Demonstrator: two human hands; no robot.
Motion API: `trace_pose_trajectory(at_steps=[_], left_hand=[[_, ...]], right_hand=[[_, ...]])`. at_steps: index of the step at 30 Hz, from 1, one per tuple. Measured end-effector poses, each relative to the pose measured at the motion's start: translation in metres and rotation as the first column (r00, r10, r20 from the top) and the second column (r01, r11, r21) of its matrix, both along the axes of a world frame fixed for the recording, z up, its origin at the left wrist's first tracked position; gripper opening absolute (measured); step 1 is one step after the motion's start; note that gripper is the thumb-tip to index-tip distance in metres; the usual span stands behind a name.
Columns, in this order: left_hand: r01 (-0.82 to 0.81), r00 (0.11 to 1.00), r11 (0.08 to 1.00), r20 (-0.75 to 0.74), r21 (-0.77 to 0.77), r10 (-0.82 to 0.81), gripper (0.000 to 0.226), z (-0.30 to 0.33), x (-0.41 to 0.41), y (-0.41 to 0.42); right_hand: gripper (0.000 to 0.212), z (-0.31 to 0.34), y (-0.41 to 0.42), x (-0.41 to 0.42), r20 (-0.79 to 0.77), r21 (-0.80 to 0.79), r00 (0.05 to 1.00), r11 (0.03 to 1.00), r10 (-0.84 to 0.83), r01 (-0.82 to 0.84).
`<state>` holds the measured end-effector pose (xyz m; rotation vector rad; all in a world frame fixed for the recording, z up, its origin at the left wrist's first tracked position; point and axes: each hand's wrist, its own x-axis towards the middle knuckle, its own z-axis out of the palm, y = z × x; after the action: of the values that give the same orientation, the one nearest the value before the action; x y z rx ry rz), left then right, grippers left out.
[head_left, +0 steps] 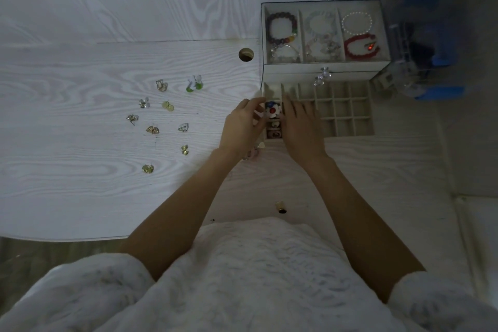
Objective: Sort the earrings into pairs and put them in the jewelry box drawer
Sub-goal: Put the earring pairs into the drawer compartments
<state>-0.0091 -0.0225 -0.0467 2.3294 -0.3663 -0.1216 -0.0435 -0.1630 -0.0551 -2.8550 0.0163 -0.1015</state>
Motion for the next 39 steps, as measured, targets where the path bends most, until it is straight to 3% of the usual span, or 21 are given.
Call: trace_pose_trajectory(at_steps=[3, 6, 11, 16, 20, 23, 27, 30, 32, 36, 39], left_hand=[[0.027, 0.987, 0.999, 0.156, 0.026, -0.031, 0.026, 0.002, -0.006, 0.019], [0.067, 0.925, 0.969, 0.349, 0.238, -0.149, 0.026, -0.001, -0.019, 0.045], [0.145, 0.921, 0.886, 0.267, 0.441, -0.283, 0.036, -0.016, -0.048, 0.058], [0.13, 0.939, 0.846, 0.21, 0.517, -0.273, 0.025, -0.015, -0.051, 0.054], [0.127, 0.952, 0.883, 0.193, 0.452, -0.236, 0.031, -0.017, -0.049, 0.057], [0.141, 0.952, 0.93, 0.213, 0.34, -0.222, 0.02, -0.017, -0.049, 0.059], [0.136, 0.965, 0.982, 0.208, 0.135, -0.162, 0.028, -0.005, -0.047, 0.053], [0.081, 0.988, 0.99, 0.136, -0.112, -0.066, 0.028, 0.014, -0.026, 0.036], [0.065, 0.992, 0.979, 0.115, -0.191, -0.043, 0.029, 0.023, -0.007, 0.02], [0.106, 0.987, 0.981, 0.136, -0.164, -0.084, 0.034, 0.018, 0.024, -0.007], [0.148, 0.97, 0.987, 0.203, -0.067, -0.132, 0.033, 0.001, 0.035, -0.014]], right_hand=[[0.036, 0.014, 0.005, -0.007, 0.074, 0.06, 0.997, 0.998, 0.026, -0.031], [0.023, 0.024, 0.014, -0.027, 0.16, 0.129, 0.978, 0.979, 0.134, -0.155], [0.035, 0.015, 0.035, -0.052, -0.087, 0.253, 0.971, 0.948, 0.221, -0.193], [0.049, 0.011, 0.046, -0.049, -0.195, 0.204, 0.956, 0.963, 0.218, -0.178], [0.028, 0.007, 0.047, -0.05, -0.169, 0.158, 0.966, 0.973, 0.197, -0.17], [0.016, 0.004, 0.044, -0.054, -0.164, 0.06, 0.964, 0.978, 0.208, -0.201], [0.013, 0.009, 0.037, -0.059, 0.032, 0.049, 0.982, 0.981, 0.185, -0.186], [0.012, 0.016, 0.028, -0.053, 0.148, 0.171, 0.987, 0.982, 0.054, -0.08], [0.013, 0.021, 0.02, -0.047, 0.119, 0.34, 0.99, 0.94, -0.07, 0.026], [0.018, 0.03, 0.003, -0.034, -0.032, 0.584, 0.981, 0.793, -0.191, 0.174], [0.021, 0.035, -0.005, -0.025, -0.055, 0.632, 0.973, 0.746, -0.225, 0.209]])
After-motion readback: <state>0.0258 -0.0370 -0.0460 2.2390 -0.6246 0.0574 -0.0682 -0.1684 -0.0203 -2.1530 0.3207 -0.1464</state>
